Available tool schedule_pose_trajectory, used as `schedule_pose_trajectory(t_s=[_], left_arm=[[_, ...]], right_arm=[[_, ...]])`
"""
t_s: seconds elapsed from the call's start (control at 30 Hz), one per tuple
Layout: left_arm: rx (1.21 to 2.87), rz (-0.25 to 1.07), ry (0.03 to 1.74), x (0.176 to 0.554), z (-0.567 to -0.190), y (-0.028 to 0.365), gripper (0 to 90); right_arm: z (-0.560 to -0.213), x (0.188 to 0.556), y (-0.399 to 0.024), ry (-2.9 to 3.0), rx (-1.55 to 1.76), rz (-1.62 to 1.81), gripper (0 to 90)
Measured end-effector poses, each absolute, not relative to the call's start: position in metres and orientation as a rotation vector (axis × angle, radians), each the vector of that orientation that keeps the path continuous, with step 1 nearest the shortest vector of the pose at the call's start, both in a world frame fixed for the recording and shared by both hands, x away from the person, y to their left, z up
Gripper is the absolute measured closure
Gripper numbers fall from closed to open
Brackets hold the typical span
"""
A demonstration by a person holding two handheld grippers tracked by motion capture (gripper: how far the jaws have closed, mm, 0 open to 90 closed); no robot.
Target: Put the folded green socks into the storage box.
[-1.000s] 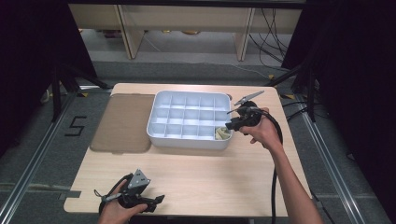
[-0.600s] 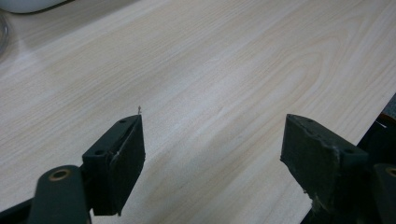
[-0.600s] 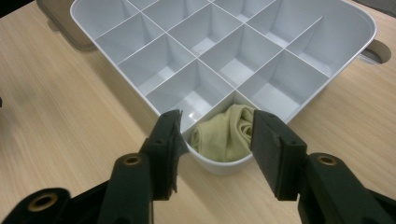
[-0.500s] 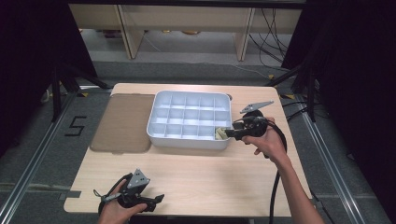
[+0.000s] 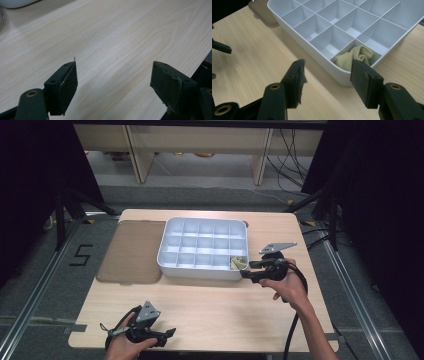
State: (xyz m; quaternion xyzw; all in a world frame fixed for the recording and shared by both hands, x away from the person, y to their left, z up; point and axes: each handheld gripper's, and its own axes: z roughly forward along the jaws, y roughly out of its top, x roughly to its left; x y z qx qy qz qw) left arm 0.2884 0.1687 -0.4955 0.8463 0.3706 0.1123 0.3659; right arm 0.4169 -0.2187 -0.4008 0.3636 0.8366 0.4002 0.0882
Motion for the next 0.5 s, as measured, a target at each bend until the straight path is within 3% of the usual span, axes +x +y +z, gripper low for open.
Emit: schedule_pose_trajectory(t_s=[0.5], left_arm=[[2.158,0.295,0.957,0.289,-0.496,0.168,21.0]], right_arm=[[-0.410,0.404,-0.216,2.485,1.133,1.215,39.5]])
